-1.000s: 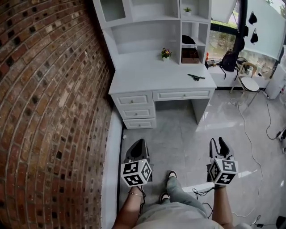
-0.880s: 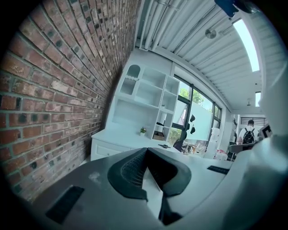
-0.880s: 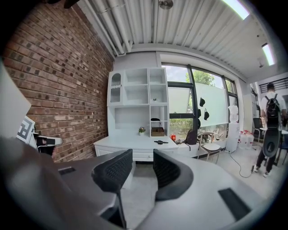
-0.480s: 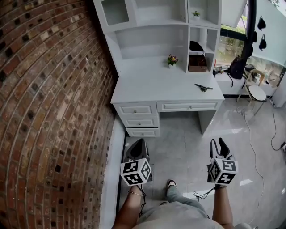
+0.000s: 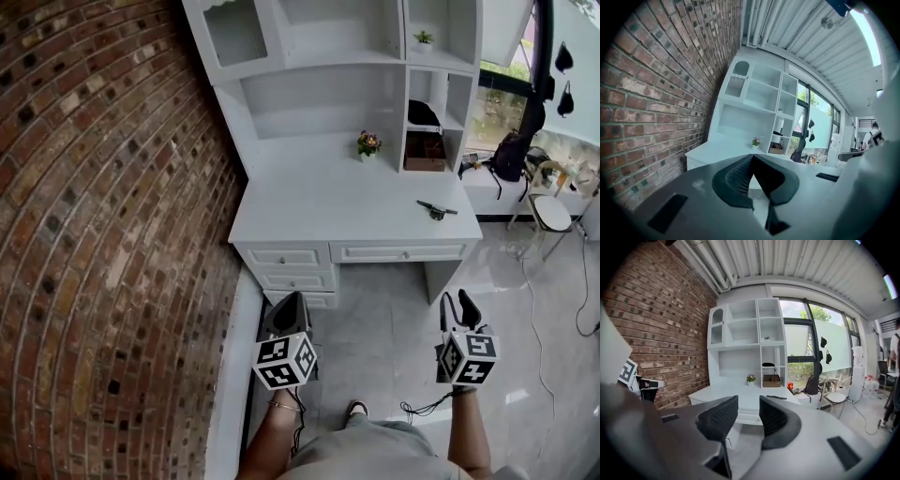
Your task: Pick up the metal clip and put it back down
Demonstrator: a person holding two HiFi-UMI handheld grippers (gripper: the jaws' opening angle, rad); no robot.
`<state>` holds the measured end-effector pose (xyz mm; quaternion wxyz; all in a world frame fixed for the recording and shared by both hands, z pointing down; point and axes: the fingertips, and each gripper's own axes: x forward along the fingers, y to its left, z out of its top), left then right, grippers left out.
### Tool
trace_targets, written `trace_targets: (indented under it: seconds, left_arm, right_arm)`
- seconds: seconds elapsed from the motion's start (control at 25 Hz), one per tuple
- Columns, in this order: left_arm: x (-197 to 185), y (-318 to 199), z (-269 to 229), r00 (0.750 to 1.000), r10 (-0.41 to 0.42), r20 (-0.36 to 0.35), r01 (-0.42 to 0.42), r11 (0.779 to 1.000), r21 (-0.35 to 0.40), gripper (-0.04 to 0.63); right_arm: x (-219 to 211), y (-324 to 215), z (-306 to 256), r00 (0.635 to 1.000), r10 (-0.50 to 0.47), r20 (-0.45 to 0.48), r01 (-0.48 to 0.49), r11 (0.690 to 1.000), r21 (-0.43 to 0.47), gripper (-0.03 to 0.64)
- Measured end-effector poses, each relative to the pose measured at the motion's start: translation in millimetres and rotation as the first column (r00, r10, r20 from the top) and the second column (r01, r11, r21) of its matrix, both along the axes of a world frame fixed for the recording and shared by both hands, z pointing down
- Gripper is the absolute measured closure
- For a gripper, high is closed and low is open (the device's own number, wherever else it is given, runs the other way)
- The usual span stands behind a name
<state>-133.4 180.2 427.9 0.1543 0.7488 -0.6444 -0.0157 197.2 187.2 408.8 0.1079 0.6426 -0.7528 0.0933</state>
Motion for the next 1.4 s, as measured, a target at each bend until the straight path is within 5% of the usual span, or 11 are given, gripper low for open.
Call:
trace_targets:
  seconds: [0.84,1.4]
  left_arm:
    - [25,-128,32,0.999,0.039,0.008,-0.038,0.996,-0.081,0.584]
    - [2,-288,15,0.995,0.097,0.009,-0.096,0.994,-0.047,0.584]
  right_arm:
    - [21,-118,38,1.0,0.005,0.013,-0.004,0.995,-0.1,0.471]
    - [0,-254,22,0.997,0.072,0.016,-0.071,0.995,-0.074,0.472]
